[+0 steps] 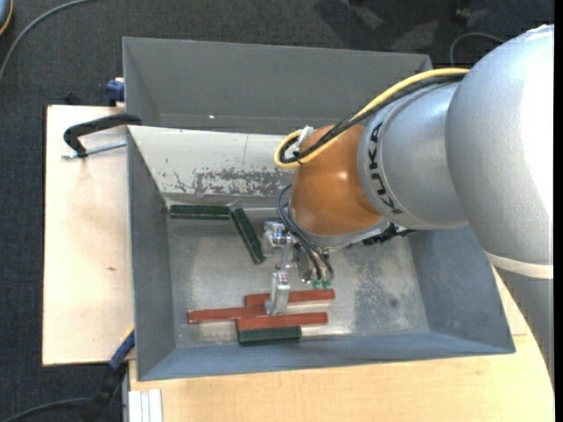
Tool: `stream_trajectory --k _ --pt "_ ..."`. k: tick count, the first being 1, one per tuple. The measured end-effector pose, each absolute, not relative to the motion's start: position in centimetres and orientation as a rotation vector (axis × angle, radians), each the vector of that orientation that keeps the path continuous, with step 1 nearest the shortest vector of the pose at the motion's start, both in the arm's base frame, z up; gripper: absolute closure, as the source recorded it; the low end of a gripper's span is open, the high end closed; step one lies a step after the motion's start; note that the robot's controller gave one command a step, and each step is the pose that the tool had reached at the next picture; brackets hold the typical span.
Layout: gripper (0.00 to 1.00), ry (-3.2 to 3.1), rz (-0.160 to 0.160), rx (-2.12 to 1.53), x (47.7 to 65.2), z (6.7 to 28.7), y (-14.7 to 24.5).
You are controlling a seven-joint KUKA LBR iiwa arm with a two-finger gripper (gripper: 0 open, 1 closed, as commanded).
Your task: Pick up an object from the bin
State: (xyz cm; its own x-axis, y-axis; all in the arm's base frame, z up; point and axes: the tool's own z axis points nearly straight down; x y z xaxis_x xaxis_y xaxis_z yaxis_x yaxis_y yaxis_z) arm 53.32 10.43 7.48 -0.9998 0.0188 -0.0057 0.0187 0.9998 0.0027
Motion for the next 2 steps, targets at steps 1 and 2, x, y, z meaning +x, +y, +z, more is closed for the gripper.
stream_trajectory --k 1,2 --pt "0.00 3.143 -0.001 0.038 50.07 7.08 6.56" --pt "1.00 3.139 0.002 0.032 50.26 7.30 6.79"
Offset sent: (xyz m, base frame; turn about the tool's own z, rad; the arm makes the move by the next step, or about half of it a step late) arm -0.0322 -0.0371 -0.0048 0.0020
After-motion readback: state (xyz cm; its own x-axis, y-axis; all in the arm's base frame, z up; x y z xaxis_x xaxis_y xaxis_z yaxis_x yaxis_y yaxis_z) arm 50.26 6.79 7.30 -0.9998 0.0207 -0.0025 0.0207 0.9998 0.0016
